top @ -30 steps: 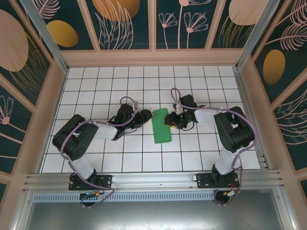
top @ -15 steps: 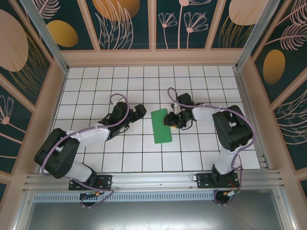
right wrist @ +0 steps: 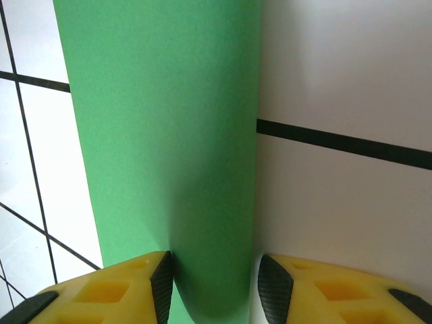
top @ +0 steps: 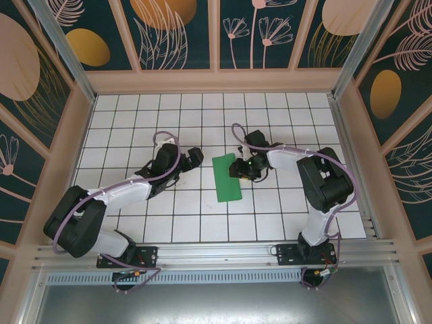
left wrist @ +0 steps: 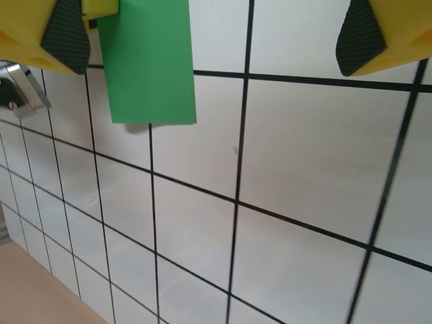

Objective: Fold a paper plane with a square sheet of paper (pick it up from the middle)
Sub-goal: Hold the square sheet of paper at the center of the table.

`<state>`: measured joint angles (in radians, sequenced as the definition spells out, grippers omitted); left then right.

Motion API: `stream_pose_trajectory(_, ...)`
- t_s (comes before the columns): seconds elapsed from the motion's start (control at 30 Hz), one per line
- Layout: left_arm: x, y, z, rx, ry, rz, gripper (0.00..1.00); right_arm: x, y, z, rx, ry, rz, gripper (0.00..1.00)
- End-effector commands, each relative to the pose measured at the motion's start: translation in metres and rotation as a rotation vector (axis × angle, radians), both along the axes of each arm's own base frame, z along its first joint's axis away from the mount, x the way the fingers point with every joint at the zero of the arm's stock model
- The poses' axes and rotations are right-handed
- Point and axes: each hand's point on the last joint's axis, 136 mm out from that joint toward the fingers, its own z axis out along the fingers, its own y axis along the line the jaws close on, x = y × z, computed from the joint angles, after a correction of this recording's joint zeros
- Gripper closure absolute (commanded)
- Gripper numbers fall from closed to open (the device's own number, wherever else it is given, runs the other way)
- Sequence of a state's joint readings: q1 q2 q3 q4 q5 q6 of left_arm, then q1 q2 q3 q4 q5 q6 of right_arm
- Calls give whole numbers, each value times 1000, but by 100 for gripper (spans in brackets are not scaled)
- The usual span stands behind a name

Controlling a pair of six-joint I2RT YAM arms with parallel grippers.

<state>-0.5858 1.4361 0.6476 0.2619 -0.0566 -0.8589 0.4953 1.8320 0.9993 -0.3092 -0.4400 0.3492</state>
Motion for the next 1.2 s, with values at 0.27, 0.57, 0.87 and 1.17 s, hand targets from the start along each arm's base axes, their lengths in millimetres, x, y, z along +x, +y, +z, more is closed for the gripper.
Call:
stream_pose_trajectory(0.27,0,-45,-9,-114,35,-175,14,-22,-29,-80,-251,44,46,54)
stream_pose_trajectory(0.57,-2,-57,-17,-151,68,-221,27,-21,-30,-84,-262,52,40,53)
stream_pose_trajectory(0.87,-7,-73,-24,-210,107,-284,49,-25,-29,-89,-293,57,52,53)
stream_pose_trajectory(1.17,-10,-85,-25,-236,122,-321,59,-28,-30,-93,-302,72,48,51)
